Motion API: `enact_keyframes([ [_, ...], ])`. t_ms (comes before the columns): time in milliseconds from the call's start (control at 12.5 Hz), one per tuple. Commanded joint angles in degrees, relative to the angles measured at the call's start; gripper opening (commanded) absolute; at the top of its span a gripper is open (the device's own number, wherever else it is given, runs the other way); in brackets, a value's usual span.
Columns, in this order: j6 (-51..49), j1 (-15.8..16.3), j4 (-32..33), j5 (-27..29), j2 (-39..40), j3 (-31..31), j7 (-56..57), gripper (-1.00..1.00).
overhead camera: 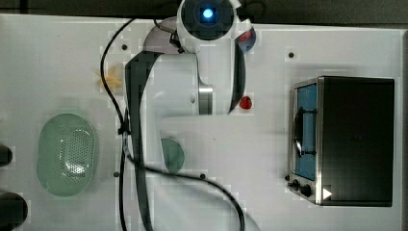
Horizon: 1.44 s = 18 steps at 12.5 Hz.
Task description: Pick ketchup from plate and place it on table.
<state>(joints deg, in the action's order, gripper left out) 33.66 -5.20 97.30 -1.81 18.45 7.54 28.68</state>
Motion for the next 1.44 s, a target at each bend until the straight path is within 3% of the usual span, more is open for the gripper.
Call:
enact_keyframes([
  [80, -8.0, -2.2, 2.0, 0.5, -4.4, -1.5, 0.2, 0.24],
  [720, -6.9, -3.0, 21.5, 0.5, -17.3, -6.0, -0.1, 0.24],
  [1200, 10.1, -2.8, 37.6, 0.3, -17.4, -5.9, -8.4, 0.24],
  [1440, 17.6, -2.4, 42.3, 0.2, -14.9, -3.7, -14.9, 0.24],
])
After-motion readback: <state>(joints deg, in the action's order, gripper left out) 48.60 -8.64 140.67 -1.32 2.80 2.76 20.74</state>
